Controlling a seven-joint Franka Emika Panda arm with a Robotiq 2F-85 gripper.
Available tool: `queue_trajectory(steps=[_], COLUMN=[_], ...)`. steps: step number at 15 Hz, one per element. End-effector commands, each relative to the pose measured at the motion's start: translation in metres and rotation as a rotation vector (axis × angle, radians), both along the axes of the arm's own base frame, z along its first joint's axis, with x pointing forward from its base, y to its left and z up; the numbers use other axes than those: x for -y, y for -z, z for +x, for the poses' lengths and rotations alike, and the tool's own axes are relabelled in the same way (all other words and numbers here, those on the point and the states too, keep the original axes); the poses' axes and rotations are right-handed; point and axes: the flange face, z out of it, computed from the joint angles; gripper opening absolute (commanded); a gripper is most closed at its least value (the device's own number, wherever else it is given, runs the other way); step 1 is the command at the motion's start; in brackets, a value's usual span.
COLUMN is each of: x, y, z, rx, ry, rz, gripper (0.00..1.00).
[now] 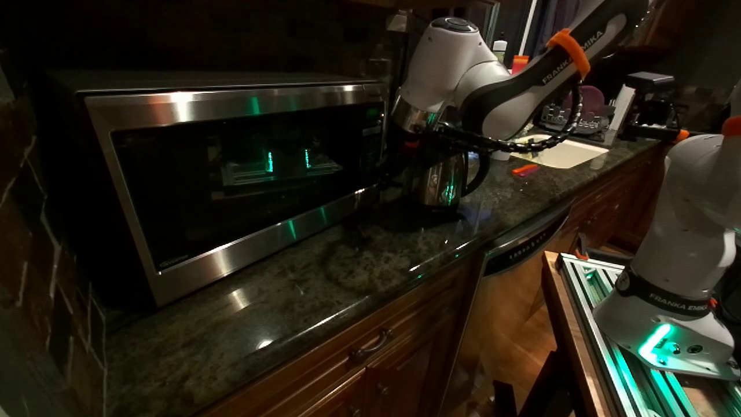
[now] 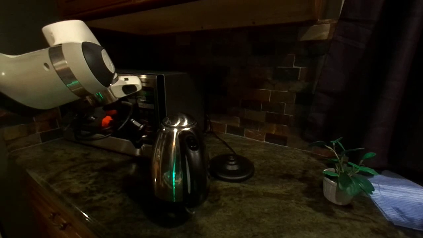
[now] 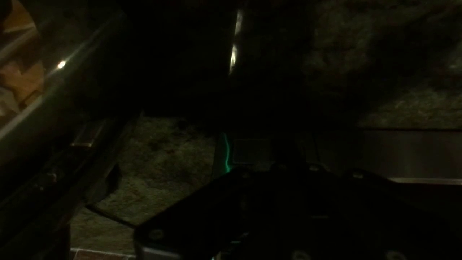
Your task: Press a button on the right side of the microwave
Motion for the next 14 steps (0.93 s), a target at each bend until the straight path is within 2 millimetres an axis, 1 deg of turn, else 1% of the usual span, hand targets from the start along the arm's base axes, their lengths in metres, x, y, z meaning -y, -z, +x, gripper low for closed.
queue_trajectory(steps=[1, 5, 10, 14], x=[-0.001, -0.011, -0.012, -0.013], y=[-0.001, 0.001, -0.001, 0.002], z=[0.001, 0.0, 0.001, 0.0], rx=[0.016, 0.03, 0.073, 0.105], ry=[-0.002, -0.021, -0.002, -0.008], rz=[-0.002, -0.005, -0.038, -0.079], gripper=[0.0, 0.0, 0.0, 0.0])
